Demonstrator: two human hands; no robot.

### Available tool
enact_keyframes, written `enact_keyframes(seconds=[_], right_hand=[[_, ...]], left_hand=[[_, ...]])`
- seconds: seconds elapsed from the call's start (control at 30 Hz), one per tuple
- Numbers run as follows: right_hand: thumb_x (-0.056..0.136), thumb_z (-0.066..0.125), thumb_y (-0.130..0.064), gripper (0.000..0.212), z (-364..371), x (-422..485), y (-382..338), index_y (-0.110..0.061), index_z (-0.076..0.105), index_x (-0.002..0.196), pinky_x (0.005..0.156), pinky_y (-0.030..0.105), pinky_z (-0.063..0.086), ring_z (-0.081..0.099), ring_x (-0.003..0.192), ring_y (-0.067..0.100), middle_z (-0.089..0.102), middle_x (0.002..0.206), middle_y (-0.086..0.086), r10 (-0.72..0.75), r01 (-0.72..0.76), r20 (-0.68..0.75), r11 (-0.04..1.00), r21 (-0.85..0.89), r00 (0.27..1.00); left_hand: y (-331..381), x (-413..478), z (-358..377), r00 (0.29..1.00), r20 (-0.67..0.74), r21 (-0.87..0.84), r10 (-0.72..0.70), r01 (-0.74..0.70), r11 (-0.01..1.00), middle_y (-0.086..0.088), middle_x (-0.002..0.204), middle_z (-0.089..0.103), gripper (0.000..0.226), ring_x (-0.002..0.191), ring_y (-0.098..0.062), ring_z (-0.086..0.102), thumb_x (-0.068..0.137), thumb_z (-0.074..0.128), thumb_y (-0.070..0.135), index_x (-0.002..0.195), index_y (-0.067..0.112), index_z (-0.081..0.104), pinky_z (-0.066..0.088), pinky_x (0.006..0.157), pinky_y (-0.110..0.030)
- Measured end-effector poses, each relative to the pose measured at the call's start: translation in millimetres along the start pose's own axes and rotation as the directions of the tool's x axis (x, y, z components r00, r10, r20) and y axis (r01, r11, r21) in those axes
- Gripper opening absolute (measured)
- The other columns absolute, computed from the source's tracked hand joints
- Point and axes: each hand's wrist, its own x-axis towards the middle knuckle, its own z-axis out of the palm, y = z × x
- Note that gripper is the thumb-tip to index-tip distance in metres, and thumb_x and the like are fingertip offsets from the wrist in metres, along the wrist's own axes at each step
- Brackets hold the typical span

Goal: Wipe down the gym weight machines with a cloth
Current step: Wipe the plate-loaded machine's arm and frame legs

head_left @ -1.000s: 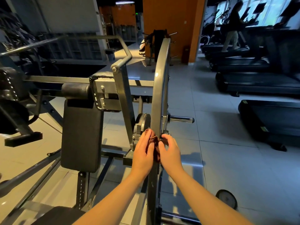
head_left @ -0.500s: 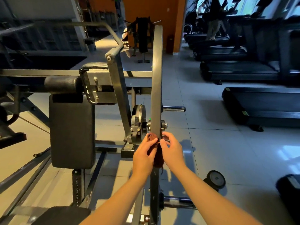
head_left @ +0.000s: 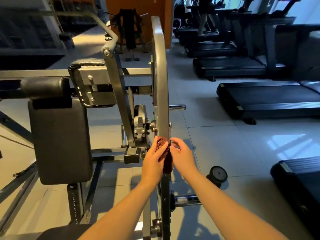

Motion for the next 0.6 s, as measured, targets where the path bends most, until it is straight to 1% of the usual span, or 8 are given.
enact_keyframes(seconds=[0.1, 0.2, 0.3, 0.37, 0.47, 0.53, 0.57, 0.6], right_hand=[[0.103, 0.05, -0.015, 0.037, 5.4, -9.4, 7.1, -0.028, 0.056, 0.138, 0.099, 0.028, 0.051, 0.057, 0.118, 0.009, 0.06, 0.131, -0.006, 0.019, -0.019, 0.005, 1.0, -0.001, 1.0], [0.103, 0.051, -0.017, 0.041, 11.1, -19.4, 11.7, -0.029, 0.052, 0.143, 0.092, 0.019, 0.049, 0.054, 0.121, 0.006, 0.056, 0.133, -0.011, 0.019, -0.019, 0.022, 1.0, -0.015, 1.0], [0.102, 0.05, -0.015, 0.038, 7.6, -29.9, 20.6, -0.025, 0.057, 0.138, 0.076, 0.009, 0.046, 0.056, 0.114, 0.005, 0.059, 0.125, -0.01, 0.021, -0.02, 0.011, 0.996, -0.088, 1.0], [0.102, 0.051, -0.011, 0.035, 1.8, -35.5, 30.4, -0.023, 0.06, 0.133, 0.079, 0.01, 0.045, 0.057, 0.113, 0.007, 0.06, 0.118, -0.011, 0.033, -0.032, 0.007, 0.994, -0.102, 0.999], [0.102, 0.051, -0.011, 0.032, -4.8, -39.4, 46.2, -0.023, 0.063, 0.129, 0.093, 0.021, 0.047, 0.058, 0.115, 0.01, 0.061, 0.118, -0.009, 0.062, -0.057, 0.037, 0.991, -0.121, 0.997], [0.102, 0.051, -0.01, 0.033, -5.6, -37.6, 54.7, -0.023, 0.063, 0.129, 0.093, 0.018, 0.046, 0.057, 0.114, 0.008, 0.062, 0.119, -0.009, 0.062, -0.05, 0.085, 0.99, -0.134, 0.995], [0.102, 0.05, -0.011, 0.033, -4.8, -35.4, 58.0, -0.023, 0.063, 0.13, 0.092, 0.016, 0.046, 0.057, 0.115, 0.007, 0.062, 0.121, -0.009, 0.049, -0.033, 0.111, 0.989, -0.145, 0.993], [0.102, 0.05, -0.012, 0.033, -3.9, -32.7, 61.2, -0.024, 0.062, 0.13, 0.094, 0.018, 0.047, 0.057, 0.116, 0.006, 0.062, 0.123, -0.009, 0.031, -0.01, 0.135, 0.988, -0.156, 0.99]], left_hand=[[-5.2, -6.1, -1.4, 0.997, 0.037, -0.067, -0.062, 0.065, 0.996, 0.015, 0.158, 0.036, 0.047, 0.138, 0.002, 0.036, 0.097, 0.063, 0.01, 0.141, 0.029, 0.058, 0.033, 0.114, -0.014], [-3.9, -7.6, -9.6, 0.996, 0.047, -0.005, -0.072, 0.072, 0.997, 0.007, 0.152, 0.045, 0.038, 0.137, -0.007, 0.043, 0.1, 0.062, 0.019, 0.137, 0.029, 0.061, 0.035, 0.117, -0.028], [-5.9, -16.4, -21.5, 0.995, -0.014, 0.018, -0.097, 0.097, 0.995, 0.006, 0.153, 0.039, 0.036, 0.136, -0.006, 0.038, 0.102, 0.057, 0.024, 0.137, 0.03, 0.06, 0.032, 0.113, -0.025], [-16.8, -25.7, -29.0, 0.983, -0.083, -0.02, -0.165, 0.164, 0.986, 0.006, 0.157, 0.032, 0.037, 0.138, -0.006, 0.032, 0.105, 0.052, 0.025, 0.141, 0.03, 0.055, 0.032, 0.114, -0.027], [-33.2, -40.0, -26.5, 0.945, -0.115, -0.084, -0.305, 0.297, 0.951, 0.009, 0.161, 0.025, 0.041, 0.145, -0.012, 0.031, 0.107, 0.044, 0.018, 0.146, 0.028, 0.049, 0.035, 0.114, -0.033], [-36.4, -50.1, -12.6, 0.94, -0.122, -0.077, -0.319, 0.312, 0.947, 0.016, 0.153, 0.032, 0.041, 0.133, -0.006, 0.042, 0.108, 0.042, 0.019, 0.147, 0.029, 0.048, 0.046, 0.103, -0.031], [-34.5, -53.2, -4.4, 0.942, -0.116, -0.081, -0.314, 0.306, 0.948, 0.017, 0.151, 0.035, 0.041, 0.131, -0.005, 0.044, 0.108, 0.041, 0.021, 0.147, 0.031, 0.049, 0.049, 0.102, -0.035], [-33.2, -55.7, 4.8, 0.945, -0.112, -0.109, -0.306, 0.294, 0.949, 0.015, 0.154, 0.035, 0.04, 0.135, -0.007, 0.044, 0.108, 0.04, 0.022, 0.145, 0.031, 0.051, 0.048, 0.107, -0.043]])
